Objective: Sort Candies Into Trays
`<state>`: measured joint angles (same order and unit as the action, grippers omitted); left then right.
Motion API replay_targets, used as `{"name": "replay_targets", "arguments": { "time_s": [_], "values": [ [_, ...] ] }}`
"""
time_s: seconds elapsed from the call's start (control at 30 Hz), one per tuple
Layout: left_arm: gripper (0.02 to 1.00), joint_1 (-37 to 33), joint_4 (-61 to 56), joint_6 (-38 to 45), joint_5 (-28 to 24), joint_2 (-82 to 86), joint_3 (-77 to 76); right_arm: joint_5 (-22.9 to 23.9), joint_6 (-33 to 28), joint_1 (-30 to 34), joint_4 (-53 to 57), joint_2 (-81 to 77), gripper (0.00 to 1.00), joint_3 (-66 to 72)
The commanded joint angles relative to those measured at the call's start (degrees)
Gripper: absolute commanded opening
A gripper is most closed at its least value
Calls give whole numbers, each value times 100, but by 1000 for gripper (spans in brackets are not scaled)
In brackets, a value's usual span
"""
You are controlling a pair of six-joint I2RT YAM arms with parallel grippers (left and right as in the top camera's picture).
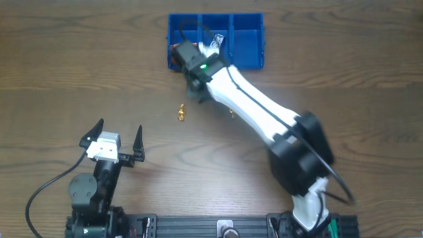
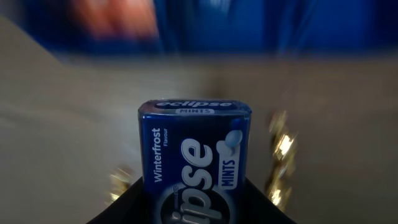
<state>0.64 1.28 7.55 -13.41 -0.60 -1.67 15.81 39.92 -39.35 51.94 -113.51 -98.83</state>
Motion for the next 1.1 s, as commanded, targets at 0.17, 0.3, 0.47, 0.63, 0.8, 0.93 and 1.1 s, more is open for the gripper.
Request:
{"name": "replay_targets", "arguments": {
  "time_s": [0.17,0.3,0.47,0.63,0.8,0.93,1.1],
  "values": [
    [996,13,184,63,-105,35,138,951,-1294,483,-1204,643,360,-809],
    [996,13,184,63,-105,35,138,964,-1414,686,-1696,516,360,-809],
    [996,13,184,63,-105,35,138,942,-1602,750,-1937,61,362,-809],
    [996,13,184,63,-105,35,138,562,-1591,850,-1958,-463,358,-811],
    [996,13,184,63,-103,35,138,356,-1447,981,-1921,-813,358,-811],
    [996,13,184,63,-103,35,138,337,-1449,1003,-1891,-955,356,-811],
    [996,13,184,63,-103,35,138,337,-1447,1003,-1869,-1147,356,-809]
  ]
}}
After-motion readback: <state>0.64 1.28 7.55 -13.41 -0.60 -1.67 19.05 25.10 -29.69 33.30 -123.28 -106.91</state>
